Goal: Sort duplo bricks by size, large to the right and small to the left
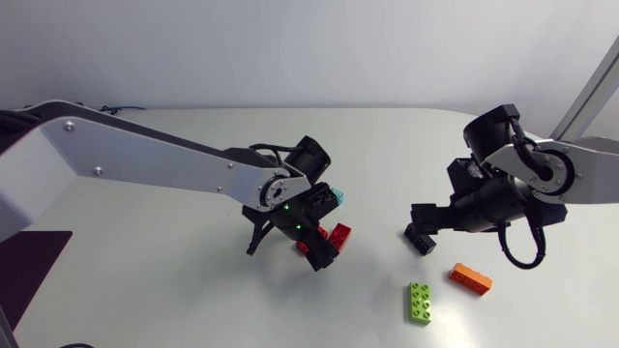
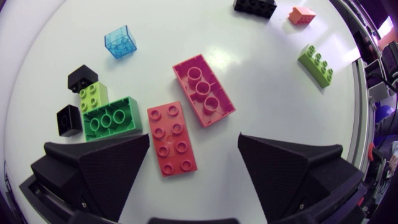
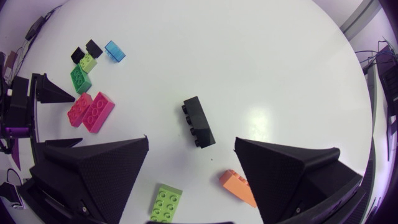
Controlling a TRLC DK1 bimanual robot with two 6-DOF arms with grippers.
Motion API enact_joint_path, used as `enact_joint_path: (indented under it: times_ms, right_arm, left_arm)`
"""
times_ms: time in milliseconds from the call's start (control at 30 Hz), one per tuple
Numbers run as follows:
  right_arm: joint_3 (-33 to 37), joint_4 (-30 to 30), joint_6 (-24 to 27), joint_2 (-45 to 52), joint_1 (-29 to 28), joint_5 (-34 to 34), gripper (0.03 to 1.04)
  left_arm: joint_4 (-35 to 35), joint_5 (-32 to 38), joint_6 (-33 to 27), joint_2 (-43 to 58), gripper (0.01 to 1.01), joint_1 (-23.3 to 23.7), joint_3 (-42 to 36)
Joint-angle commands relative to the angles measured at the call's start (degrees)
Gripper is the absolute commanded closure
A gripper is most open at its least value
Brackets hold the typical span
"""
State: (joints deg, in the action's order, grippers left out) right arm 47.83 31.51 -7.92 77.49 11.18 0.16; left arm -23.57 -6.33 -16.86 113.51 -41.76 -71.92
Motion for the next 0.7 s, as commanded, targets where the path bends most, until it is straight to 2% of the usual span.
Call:
enact_joint_path:
  times_ms: [0, 133, 333, 567, 667]
  right_arm:
    - [-1.6, 0.0, 0.2, -0.4, -0.5, -0.3, 0.07]
    - [-1.5, 0.1, 0.1, -0.5, -0.5, -0.4, 0.07]
    - [-1.7, 0.2, 0.4, -1.2, -1.1, -0.4, 0.07]
    - [-2.6, 0.3, -0.2, -2.9, -1.1, -1.0, 0.07]
    - [-3.4, 0.0, -0.3, -3.4, -1.3, -1.9, 0.07]
  left_arm:
    - [0.0, -1.0, 1.2, 2.1, 0.043, -0.9, -2.4]
    - [-0.6, -1.0, 2.2, 3.4, 0.133, -0.6, -4.5]
    - [-6.4, -0.9, 2.1, 4.8, 0.131, 1.7, -7.8]
    - [-13.8, 0.0, 1.0, 5.8, 0.141, 2.1, -11.0]
    - [-18.5, 0.0, 0.6, 8.8, 0.315, 2.1, -14.8]
